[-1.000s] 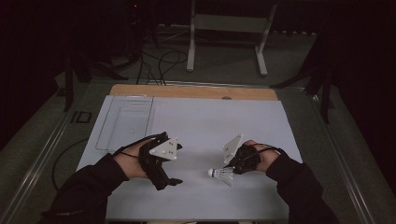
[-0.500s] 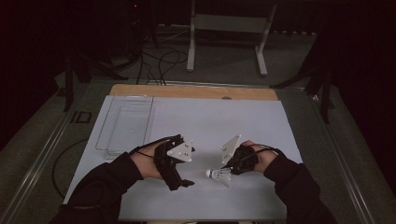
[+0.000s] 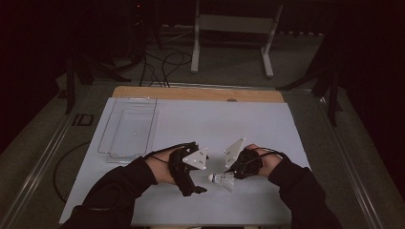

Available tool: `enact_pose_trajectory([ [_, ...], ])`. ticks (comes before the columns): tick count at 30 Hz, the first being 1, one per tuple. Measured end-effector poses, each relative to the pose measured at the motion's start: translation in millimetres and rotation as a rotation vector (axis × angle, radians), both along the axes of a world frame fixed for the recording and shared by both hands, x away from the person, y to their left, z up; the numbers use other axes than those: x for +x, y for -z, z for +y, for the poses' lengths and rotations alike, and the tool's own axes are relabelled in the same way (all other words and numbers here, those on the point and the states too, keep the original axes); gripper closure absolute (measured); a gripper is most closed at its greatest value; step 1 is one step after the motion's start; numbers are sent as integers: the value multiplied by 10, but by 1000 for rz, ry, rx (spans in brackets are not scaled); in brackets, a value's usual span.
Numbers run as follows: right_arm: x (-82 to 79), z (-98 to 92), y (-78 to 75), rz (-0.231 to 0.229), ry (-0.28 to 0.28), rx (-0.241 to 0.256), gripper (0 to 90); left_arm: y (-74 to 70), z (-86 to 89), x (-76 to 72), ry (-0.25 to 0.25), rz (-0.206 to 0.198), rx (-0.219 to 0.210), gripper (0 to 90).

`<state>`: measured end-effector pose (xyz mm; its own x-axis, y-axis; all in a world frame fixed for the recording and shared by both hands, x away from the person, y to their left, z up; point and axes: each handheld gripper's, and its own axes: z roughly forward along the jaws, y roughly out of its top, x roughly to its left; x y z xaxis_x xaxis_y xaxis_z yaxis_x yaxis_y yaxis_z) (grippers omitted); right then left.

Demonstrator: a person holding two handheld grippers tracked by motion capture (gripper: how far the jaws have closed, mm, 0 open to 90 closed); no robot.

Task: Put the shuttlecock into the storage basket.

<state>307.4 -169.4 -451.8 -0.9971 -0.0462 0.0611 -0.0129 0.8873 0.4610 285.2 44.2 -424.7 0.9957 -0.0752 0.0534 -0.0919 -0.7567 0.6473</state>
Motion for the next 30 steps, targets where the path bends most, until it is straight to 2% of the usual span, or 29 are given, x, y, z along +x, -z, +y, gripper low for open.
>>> enact_pose_trajectory([
  [3,7,0,1,6,2,7,896,59,-48,1,19,9,5,70],
  [8,-1,4,0,6,-3,5,897,146,-98,2,12,8,5,114],
  [9,-1,5,-5,4,-2,5,897,157,-104,2,14,9,2,155],
  [16,-9,22,-17,4,-6,5,896,249,-159,9,26,3,8,276],
  [24,-9,40,-24,5,-14,3,896,258,-192,25,39,-6,14,464],
  [26,-10,44,-24,5,-16,2,896,257,-199,24,49,-5,17,487],
  [27,-11,49,-21,5,-18,4,896,251,-206,30,52,-2,22,535],
  [30,-13,51,-23,5,-19,1,896,256,-216,34,56,-9,38,559],
])
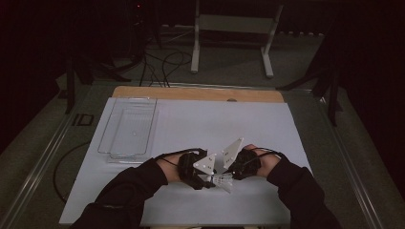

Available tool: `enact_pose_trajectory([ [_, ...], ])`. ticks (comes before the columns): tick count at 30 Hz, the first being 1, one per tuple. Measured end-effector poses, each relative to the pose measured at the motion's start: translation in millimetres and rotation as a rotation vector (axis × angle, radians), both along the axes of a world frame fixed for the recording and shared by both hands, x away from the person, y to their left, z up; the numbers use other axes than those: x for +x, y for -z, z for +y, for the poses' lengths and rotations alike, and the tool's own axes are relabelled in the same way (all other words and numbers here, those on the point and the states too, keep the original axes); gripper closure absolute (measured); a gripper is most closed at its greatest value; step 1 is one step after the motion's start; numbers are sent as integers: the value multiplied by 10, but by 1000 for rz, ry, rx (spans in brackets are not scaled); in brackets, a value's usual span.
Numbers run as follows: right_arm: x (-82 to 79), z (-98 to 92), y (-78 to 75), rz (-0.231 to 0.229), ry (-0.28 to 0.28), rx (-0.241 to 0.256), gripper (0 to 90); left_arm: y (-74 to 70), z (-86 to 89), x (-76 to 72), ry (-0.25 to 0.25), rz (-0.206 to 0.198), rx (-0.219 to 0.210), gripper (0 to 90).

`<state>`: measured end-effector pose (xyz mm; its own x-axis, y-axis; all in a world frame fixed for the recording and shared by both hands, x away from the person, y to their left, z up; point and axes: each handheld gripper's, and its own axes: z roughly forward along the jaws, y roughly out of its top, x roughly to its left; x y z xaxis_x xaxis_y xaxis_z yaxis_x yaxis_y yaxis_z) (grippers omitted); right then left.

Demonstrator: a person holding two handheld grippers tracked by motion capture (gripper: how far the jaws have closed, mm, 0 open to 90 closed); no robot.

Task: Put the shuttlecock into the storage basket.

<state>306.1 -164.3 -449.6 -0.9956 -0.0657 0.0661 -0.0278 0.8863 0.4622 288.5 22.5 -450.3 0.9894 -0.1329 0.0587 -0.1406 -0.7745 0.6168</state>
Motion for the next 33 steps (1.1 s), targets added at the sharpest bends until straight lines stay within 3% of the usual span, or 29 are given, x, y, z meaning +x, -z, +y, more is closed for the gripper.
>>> enact_pose_trajectory([
  [14,-9,24,3,3,-8,-1,895,15,-35,4,25,2,28,651],
  [20,-23,32,1,1,0,-4,877,1,-38,22,22,30,40,657],
  [27,-46,18,13,-44,54,18,644,-28,-4,46,-1,38,50,657],
  [33,-30,-10,21,-33,98,33,495,-38,42,57,-17,60,68,657],
])
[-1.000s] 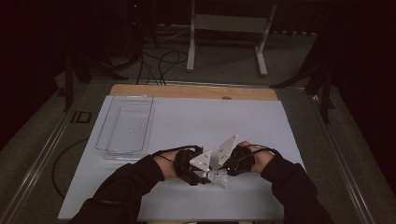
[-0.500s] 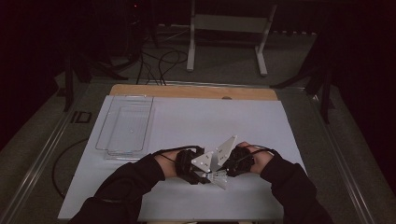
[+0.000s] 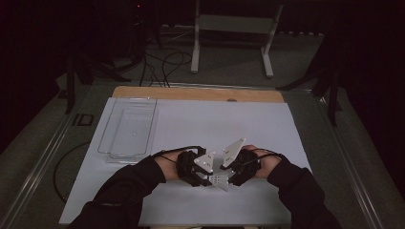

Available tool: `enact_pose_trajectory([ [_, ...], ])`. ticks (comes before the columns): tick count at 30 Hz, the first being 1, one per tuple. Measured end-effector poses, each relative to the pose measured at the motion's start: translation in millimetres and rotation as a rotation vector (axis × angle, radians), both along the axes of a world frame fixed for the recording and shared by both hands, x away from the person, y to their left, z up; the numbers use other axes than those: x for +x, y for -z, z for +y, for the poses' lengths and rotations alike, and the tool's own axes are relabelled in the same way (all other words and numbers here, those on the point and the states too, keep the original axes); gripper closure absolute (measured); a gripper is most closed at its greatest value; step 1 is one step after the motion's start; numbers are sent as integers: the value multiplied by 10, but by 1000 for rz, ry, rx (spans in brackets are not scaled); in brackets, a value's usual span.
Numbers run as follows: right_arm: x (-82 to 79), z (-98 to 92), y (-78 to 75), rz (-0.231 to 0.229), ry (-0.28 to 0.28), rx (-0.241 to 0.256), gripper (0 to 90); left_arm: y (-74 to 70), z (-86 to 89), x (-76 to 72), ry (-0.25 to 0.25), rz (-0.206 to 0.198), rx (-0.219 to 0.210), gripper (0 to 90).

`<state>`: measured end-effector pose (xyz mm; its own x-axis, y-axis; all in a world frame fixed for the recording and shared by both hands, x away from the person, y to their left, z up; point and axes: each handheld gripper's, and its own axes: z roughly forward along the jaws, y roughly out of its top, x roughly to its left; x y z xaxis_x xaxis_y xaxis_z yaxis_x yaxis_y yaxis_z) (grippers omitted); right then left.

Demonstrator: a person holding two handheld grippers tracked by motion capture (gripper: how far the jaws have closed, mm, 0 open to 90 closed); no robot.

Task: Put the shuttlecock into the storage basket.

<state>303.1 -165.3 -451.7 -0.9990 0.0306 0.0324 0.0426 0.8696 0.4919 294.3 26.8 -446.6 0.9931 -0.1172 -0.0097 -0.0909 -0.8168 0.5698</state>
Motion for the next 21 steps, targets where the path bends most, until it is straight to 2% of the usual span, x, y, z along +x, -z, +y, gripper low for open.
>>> enact_pose_trajectory([
  [3,-5,-16,-3,1,20,10,450,-14,30,5,-8,19,-1,656],
  [11,3,-65,-11,10,61,16,389,-26,86,34,-22,21,12,657],
  [16,20,-118,8,-11,118,27,246,-69,186,65,-55,26,12,657],
  [17,20,-118,8,-11,118,27,246,-69,186,65,-55,26,12,657],
  [18,30,-141,32,-3,150,14,228,-98,241,83,-62,21,14,657],
  [19,35,-150,39,0,156,10,244,-105,263,89,-69,23,10,657],
  [21,48,-172,63,2,177,10,212,-111,280,91,-70,21,14,657],
])
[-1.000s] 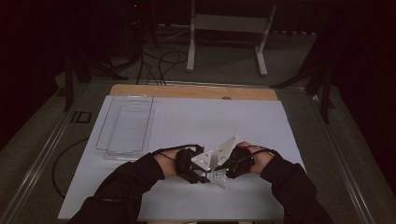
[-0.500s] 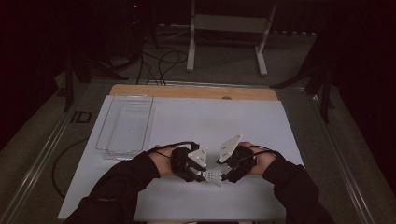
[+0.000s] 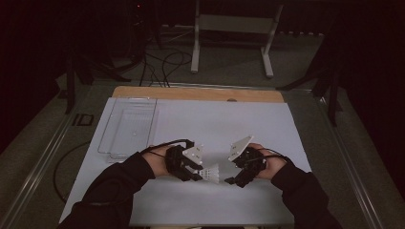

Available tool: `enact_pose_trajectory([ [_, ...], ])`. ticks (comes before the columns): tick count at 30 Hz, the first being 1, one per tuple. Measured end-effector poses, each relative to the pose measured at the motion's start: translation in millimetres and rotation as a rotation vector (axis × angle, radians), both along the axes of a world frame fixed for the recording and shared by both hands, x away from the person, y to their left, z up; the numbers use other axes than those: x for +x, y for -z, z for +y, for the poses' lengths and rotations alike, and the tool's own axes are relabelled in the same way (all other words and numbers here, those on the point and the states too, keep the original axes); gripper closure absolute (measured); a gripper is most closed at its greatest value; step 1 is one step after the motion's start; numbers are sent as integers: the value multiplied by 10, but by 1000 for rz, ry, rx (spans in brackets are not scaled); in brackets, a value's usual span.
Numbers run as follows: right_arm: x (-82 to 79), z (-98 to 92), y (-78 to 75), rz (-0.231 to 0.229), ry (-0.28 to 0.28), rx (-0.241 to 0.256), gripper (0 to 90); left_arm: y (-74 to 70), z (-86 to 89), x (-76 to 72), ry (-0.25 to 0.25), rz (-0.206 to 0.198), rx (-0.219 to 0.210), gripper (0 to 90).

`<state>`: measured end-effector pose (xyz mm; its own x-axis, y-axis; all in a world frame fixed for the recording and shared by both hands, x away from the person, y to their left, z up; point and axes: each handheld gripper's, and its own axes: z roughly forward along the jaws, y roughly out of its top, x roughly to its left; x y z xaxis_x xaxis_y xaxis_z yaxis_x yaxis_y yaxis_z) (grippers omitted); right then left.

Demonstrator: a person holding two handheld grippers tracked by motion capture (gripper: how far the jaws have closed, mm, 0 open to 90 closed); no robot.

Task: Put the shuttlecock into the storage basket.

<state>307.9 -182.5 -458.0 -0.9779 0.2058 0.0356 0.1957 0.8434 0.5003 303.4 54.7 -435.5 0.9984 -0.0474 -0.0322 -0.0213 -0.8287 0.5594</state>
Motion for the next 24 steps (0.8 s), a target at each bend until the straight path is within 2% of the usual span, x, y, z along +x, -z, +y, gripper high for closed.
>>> enact_pose_trajectory([
  [3,15,-46,44,31,10,2,217,-21,87,23,-22,-3,10,657],
  [4,18,-56,51,42,5,0,213,-23,115,36,-31,7,9,656],
  [5,18,-72,65,32,18,3,219,-22,131,42,-34,3,12,656],
  [8,16,-100,84,53,23,5,166,-21,172,60,-42,10,15,657],
  [9,11,-134,98,58,43,10,156,-12,207,72,-56,6,19,657],
  [11,4,-163,112,33,64,6,133,-6,243,85,-64,11,24,656],
  [18,-19,-234,164,38,98,-5,108,-37,344,130,-94,19,26,657],
  [24,-67,-342,214,15,153,24,103,-118,489,161,-132,20,26,656],
])
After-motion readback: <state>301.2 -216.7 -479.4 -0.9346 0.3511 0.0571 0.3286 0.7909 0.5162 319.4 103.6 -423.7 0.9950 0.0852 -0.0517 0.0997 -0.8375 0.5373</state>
